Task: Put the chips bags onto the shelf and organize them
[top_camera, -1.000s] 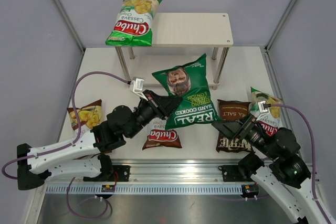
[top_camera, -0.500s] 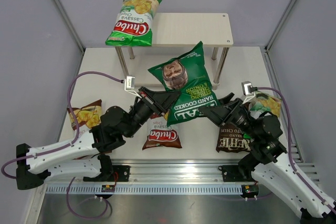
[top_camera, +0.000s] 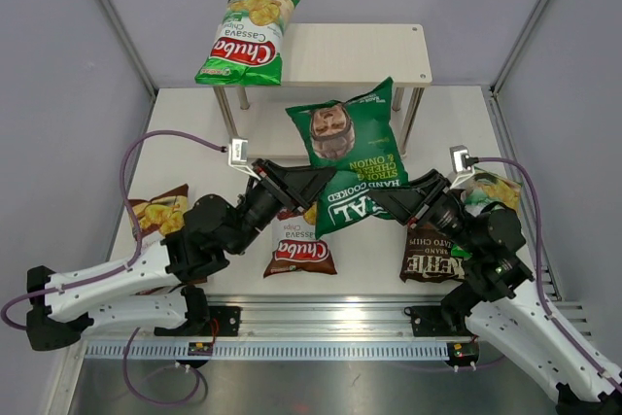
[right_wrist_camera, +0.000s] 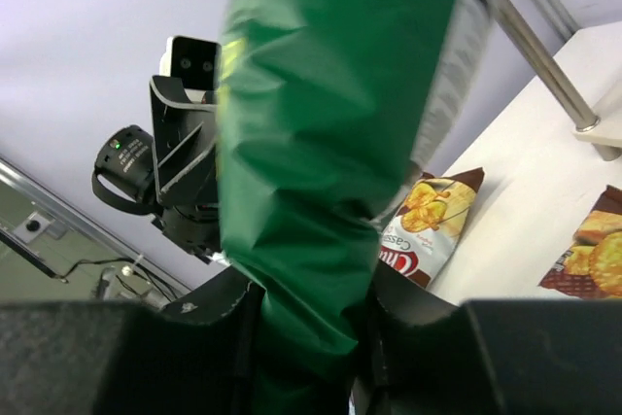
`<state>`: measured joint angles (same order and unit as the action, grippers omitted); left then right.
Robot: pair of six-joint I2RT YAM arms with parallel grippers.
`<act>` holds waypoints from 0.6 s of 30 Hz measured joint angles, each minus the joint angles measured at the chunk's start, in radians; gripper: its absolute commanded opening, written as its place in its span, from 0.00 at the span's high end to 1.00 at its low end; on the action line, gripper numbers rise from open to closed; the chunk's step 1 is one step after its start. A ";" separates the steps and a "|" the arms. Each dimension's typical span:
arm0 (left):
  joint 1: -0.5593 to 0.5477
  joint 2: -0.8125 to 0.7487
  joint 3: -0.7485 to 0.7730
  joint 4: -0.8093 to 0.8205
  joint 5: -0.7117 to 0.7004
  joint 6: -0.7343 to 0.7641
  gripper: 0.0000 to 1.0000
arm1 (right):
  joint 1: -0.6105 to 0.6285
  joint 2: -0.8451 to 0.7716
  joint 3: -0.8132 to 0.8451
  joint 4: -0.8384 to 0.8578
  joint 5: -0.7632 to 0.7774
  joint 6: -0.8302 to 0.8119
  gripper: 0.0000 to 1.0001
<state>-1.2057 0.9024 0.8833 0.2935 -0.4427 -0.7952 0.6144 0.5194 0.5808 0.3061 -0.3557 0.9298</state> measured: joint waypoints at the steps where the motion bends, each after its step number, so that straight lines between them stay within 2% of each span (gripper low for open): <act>1: -0.002 -0.004 0.009 -0.022 -0.007 0.016 0.31 | 0.000 -0.005 0.009 -0.016 0.002 -0.009 0.70; 2: -0.003 -0.010 0.019 -0.046 -0.019 0.028 0.25 | 0.000 -0.011 0.023 -0.040 0.004 -0.019 0.70; 3: -0.004 -0.016 0.031 -0.077 -0.032 0.035 0.13 | 0.000 -0.017 0.039 -0.066 0.007 -0.029 0.71; 6: -0.003 -0.045 0.085 -0.192 -0.102 0.065 0.01 | 0.000 -0.022 0.093 -0.132 0.027 -0.066 0.71; 11: 0.003 -0.140 0.142 -0.407 -0.236 0.082 0.01 | 0.000 0.036 0.208 -0.257 0.070 -0.140 0.71; 18: 0.003 -0.301 0.150 -0.775 -0.351 0.084 0.01 | 0.000 0.251 0.478 -0.390 0.136 -0.251 0.71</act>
<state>-1.2022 0.6014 1.0332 -0.4816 -0.7940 -0.7109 0.6144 0.7700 1.0592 -0.0837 -0.2199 0.6792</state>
